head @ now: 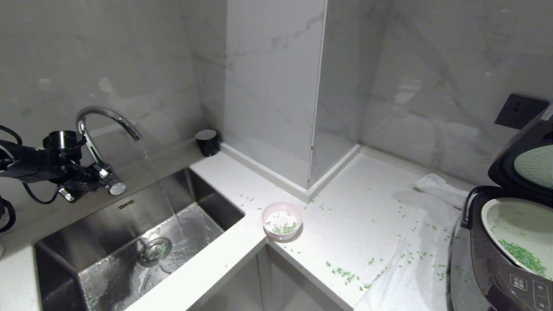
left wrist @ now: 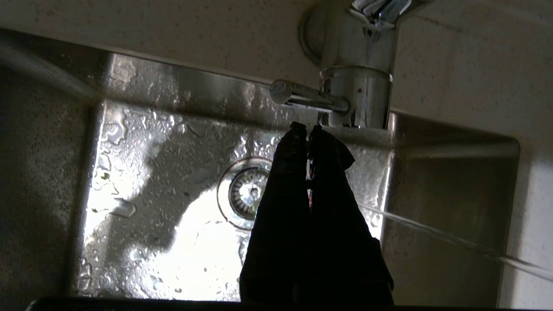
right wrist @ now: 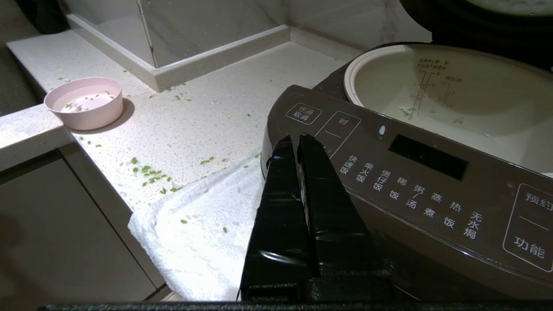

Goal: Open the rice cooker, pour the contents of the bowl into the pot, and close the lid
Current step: Turn off the tap

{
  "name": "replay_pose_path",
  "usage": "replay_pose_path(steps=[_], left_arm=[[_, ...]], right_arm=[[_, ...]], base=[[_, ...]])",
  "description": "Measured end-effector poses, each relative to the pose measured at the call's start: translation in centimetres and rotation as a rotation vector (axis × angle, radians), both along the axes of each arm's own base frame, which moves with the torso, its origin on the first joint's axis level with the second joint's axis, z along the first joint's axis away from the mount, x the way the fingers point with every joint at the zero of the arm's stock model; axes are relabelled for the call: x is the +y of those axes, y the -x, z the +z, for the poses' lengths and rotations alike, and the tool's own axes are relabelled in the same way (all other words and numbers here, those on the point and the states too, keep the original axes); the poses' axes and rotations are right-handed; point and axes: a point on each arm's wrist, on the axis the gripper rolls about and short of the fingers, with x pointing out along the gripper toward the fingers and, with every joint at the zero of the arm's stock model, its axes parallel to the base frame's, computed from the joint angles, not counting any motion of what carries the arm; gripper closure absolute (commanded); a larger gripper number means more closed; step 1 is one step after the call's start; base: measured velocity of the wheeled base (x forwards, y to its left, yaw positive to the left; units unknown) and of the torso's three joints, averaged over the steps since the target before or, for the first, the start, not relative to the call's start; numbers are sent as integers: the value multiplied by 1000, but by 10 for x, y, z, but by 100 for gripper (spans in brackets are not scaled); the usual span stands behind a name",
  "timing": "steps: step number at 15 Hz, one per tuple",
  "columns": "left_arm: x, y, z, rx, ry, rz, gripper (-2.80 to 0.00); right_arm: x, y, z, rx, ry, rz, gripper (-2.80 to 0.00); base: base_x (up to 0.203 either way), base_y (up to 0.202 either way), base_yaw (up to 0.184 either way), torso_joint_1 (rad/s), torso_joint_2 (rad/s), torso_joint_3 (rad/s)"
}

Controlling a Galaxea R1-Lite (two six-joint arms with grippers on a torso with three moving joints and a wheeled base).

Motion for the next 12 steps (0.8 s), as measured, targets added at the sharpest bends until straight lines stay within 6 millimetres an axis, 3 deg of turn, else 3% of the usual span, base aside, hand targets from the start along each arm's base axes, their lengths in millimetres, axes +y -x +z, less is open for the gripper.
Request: replay_pose_path(steps=[12], left_arm=[[16,-7,0,-35,-32,87,0]], right_arm=[[0,0,0,0,0,-1,0]], base=[[0,0,0,0,0,0]])
